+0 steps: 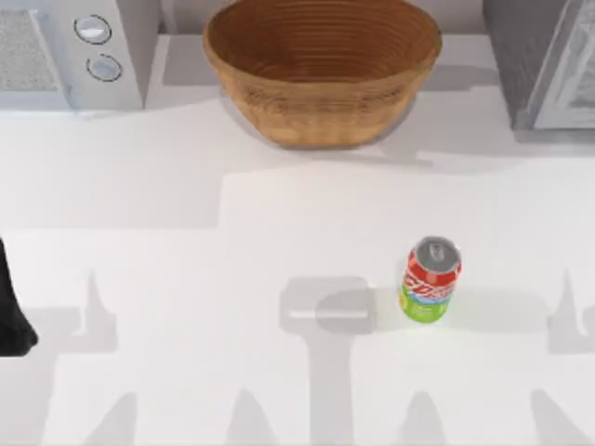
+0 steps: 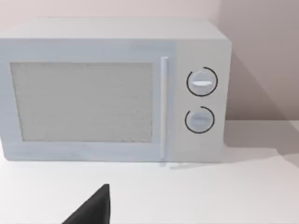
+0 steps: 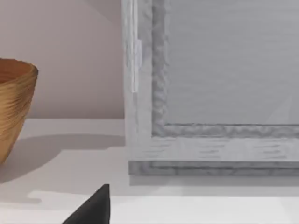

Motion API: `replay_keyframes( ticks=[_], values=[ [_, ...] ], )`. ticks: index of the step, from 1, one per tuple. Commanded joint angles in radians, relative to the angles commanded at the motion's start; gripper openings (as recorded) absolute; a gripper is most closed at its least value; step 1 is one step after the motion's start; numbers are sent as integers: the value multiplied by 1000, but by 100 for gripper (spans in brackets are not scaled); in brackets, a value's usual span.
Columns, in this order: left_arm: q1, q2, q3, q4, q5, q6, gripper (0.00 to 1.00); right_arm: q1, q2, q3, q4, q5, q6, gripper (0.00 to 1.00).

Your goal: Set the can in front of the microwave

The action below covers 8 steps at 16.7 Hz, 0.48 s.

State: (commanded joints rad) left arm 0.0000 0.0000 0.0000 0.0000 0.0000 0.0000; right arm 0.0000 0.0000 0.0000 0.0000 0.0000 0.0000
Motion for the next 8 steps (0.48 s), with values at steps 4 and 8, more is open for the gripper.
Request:
replay_keyframes(
  ticks=[4,8],
  values=[
    [-17,28,24,-18,-1,7,100,0,0,0,0,0,0,100],
    [-123,211,182,-130,-5,40,100,0,0,0,0,0,0,100]
  ],
)
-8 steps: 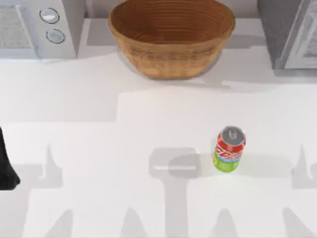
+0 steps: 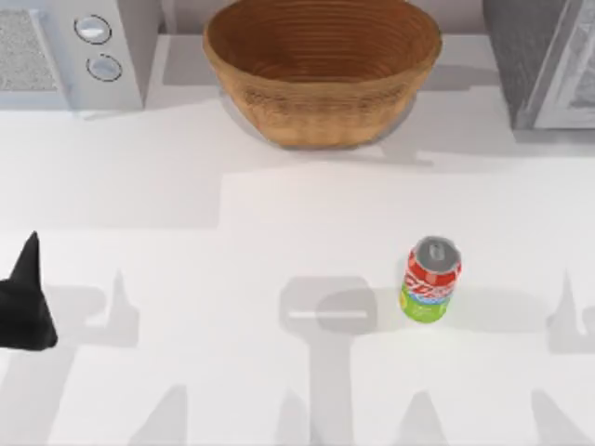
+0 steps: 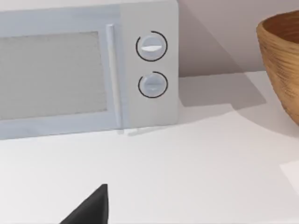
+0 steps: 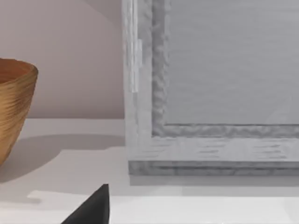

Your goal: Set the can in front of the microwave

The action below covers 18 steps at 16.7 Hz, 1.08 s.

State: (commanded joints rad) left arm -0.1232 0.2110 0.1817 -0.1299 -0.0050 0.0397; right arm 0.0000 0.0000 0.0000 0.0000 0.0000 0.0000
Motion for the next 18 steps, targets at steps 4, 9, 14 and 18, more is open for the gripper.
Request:
replay_keyframes(
  ticks=[4,9,14,18],
  values=[
    [-170,352,270,-191,-2,41,100,0,0,0,0,0,0,100],
    [-406,943,703,-497,5,68,100,0,0,0,0,0,0,100],
    [-604,1516,1176,-810,25,48,100,0,0,0,0,0,0,100],
    [-712,1841,1551,-1019,34,6,100,0,0,0,0,0,0,100]
  ],
)
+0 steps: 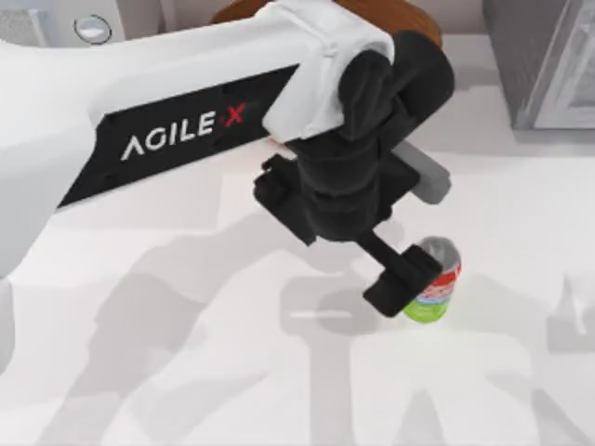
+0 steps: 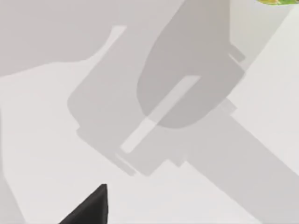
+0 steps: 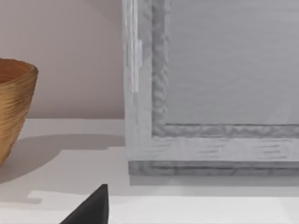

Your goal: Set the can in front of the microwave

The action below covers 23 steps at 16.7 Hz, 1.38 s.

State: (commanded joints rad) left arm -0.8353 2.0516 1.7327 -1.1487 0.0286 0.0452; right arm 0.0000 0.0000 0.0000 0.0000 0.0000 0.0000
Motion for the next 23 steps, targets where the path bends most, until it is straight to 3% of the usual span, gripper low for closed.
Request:
replay_keyframes(
  ticks=[6,10,19,23],
  values=[
    [-79,306,480,-213,-14,-90,100,0,0,0,0,0,0,100],
    [-94,412,679,-288,-28,-141,100,0,0,0,0,0,0,100],
    [-90,426,724,-300,-31,-154,100,0,0,0,0,0,0,100],
    [-91,425,625,-205,-32,-152,100,0,0,0,0,0,0,100]
  ],
)
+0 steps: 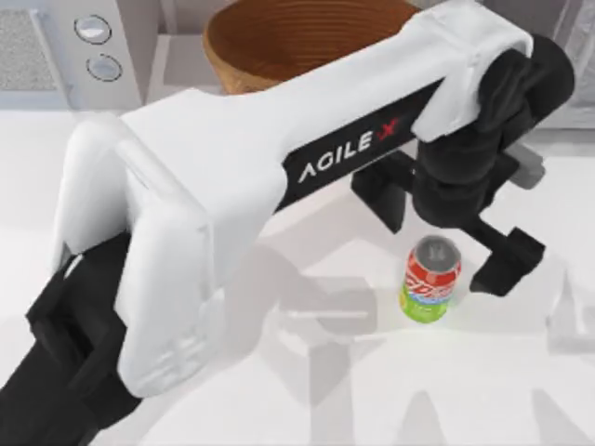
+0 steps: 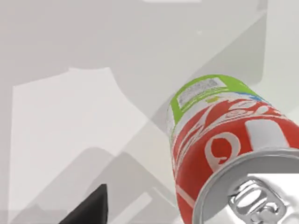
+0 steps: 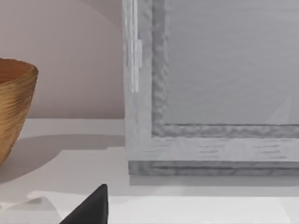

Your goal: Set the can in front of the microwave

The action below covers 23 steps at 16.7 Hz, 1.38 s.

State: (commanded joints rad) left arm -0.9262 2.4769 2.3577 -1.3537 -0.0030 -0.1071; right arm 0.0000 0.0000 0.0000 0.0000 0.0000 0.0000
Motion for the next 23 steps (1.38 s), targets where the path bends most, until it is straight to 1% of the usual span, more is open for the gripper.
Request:
replay_keyframes(
  ticks=[4,9,22,23],
  values=[
    [-1,2,-120,123,0,-1,100,0,0,0,0,0,0,100],
    [-1,3,-136,139,0,-1,100,0,0,0,0,0,0,100],
    [-1,3,-136,139,0,-1,2,0,0,0,0,0,0,100],
    [-1,3,-136,139,0,-1,0,0,0,0,0,0,0,100]
  ],
)
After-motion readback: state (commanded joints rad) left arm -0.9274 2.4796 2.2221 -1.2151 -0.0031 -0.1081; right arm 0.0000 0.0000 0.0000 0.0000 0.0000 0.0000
